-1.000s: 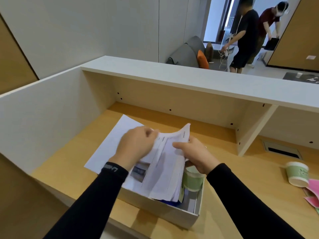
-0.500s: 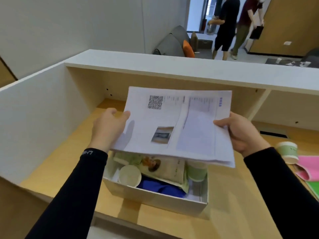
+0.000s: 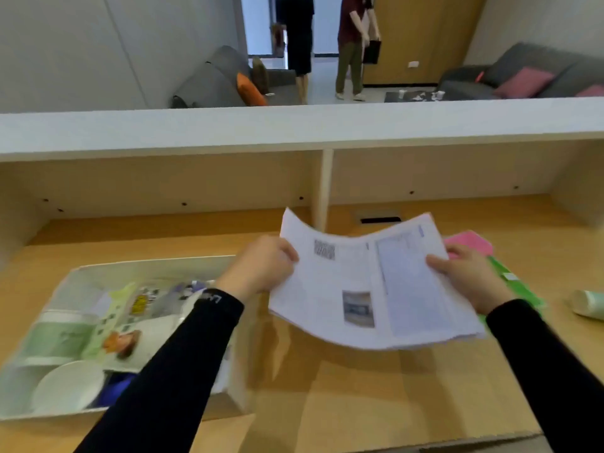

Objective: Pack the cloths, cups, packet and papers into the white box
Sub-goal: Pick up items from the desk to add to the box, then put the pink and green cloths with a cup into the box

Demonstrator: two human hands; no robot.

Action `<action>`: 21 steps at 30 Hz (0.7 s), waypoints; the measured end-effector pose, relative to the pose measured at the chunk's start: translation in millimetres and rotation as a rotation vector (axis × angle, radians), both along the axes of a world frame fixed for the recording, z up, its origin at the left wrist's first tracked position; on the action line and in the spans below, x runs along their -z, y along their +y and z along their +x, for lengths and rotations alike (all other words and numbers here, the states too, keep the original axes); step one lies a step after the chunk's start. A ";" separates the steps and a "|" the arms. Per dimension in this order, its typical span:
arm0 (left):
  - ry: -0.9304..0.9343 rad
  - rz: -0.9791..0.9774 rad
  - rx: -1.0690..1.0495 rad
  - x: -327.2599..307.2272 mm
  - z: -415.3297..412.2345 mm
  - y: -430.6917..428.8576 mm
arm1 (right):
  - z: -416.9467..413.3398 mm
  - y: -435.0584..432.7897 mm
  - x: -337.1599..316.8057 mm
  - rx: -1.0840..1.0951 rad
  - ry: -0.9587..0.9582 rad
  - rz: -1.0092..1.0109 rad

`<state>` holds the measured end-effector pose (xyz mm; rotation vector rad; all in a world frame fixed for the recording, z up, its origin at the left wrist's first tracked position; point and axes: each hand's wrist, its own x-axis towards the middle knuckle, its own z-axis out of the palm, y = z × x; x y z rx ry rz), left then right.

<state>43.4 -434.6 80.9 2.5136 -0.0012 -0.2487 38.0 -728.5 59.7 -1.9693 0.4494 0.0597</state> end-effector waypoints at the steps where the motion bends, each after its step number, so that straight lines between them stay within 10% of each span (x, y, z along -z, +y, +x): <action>1: 0.059 0.103 0.031 12.5 1.6 -18.6 | -1.5 -13.2 16.8 -0.009 0.029 -0.035; 12: 0.627 0.547 -0.019 112.3 -9.8 -73.1 | -0.2 -56.2 120.6 -0.192 0.240 -0.014; 17: 0.396 0.599 -0.105 95.3 3.6 -94.4 | 34.3 -77.1 111.9 -0.110 0.156 -0.053; 21: 0.193 0.174 -0.163 80.5 41.9 -138.6 | 70.9 -96.8 104.3 0.061 0.121 0.070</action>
